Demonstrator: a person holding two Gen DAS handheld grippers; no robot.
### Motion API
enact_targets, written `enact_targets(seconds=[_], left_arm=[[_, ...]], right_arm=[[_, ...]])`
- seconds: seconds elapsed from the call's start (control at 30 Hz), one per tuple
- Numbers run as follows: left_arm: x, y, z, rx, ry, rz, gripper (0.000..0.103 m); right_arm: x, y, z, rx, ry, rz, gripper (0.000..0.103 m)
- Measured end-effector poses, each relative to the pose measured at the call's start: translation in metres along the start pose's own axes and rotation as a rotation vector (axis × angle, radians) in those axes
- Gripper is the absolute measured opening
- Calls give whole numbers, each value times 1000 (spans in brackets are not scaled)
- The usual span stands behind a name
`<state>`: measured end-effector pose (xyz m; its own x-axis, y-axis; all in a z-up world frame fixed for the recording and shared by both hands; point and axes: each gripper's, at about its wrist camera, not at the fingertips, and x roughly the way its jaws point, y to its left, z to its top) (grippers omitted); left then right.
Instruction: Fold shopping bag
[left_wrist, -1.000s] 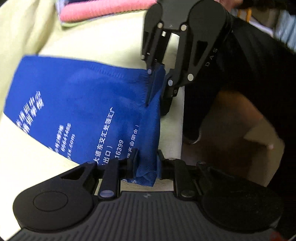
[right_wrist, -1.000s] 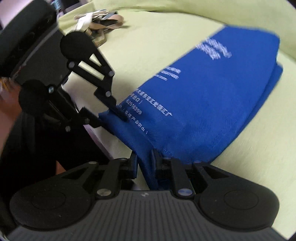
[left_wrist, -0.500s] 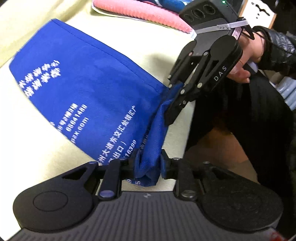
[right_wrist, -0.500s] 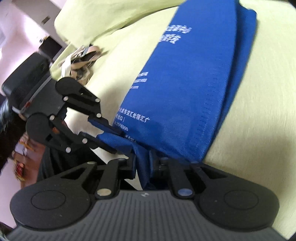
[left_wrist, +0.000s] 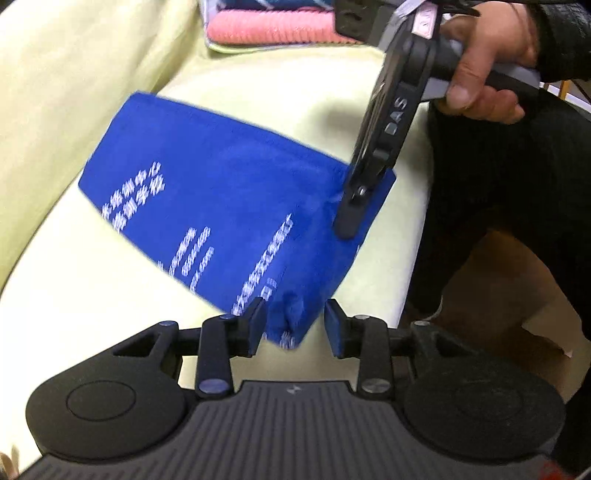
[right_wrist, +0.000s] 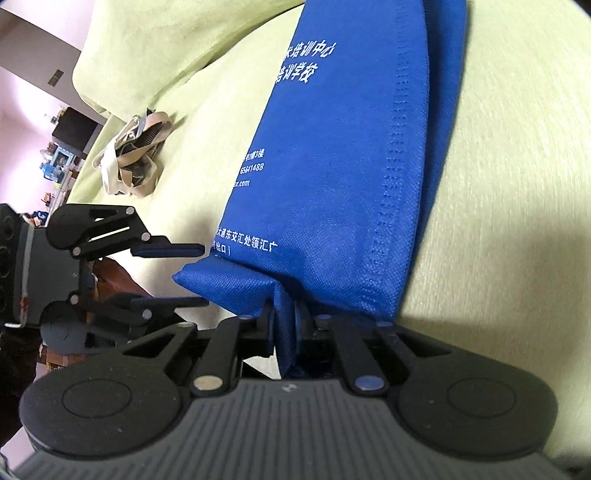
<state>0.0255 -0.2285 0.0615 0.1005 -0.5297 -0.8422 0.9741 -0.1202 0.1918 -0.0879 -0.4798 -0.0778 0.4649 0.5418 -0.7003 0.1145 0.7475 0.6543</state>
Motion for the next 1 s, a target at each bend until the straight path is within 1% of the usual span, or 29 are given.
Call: enact_targets(seconds=[0.03,0.07,0.1,0.13,0.23,0.33,0.37,0.43,0.47,0.53,0.67,0.8,0.87,0.97,1.0], left_arm=[[5,1,1,1,3,-2,42],[12,3,4,-9,17,-13,35],[18,6,5,-32,44,-41,23],[22,10,6,-54,65,-64,21],[31,28,7,-148,66,-109,19],[33,45,0,-264,42,-166,19],[34,51,-2,-302,32,-188,19],[37,62,-6,-358,14,-229,19],[37,65,-9,-376,6,-245,19],[38,71,-12,-406,-8,-275,19],[37,78,-14,-434,-22,-317,19],[45,84,-12,-459,-41,-328,21],[43,83,-13,-475,-55,-321,23],[35,71,-13,-452,-77,-263,25],[31,67,-13,-439,-84,-233,25]], right_arm=[[0,1,1,-6,6,-5,5],[1,2,3,-11,11,-9,5],[1,3,3,-14,13,-12,5],[1,4,3,-19,14,-14,5],[0,8,1,-36,-1,-27,6],[-8,13,-7,-62,-70,-41,9],[-11,16,-11,-80,-100,-52,15],[-18,25,-19,-138,-161,-110,27],[-20,27,-21,-153,-181,-132,27],[-19,26,-22,-128,-195,-136,28],[-18,23,-25,-77,-221,-145,23],[-16,19,-27,-26,-247,-154,19],[-16,18,-28,-1,-260,-159,18],[-14,16,-30,38,-280,-165,18],[-14,15,-30,50,-286,-167,18]])
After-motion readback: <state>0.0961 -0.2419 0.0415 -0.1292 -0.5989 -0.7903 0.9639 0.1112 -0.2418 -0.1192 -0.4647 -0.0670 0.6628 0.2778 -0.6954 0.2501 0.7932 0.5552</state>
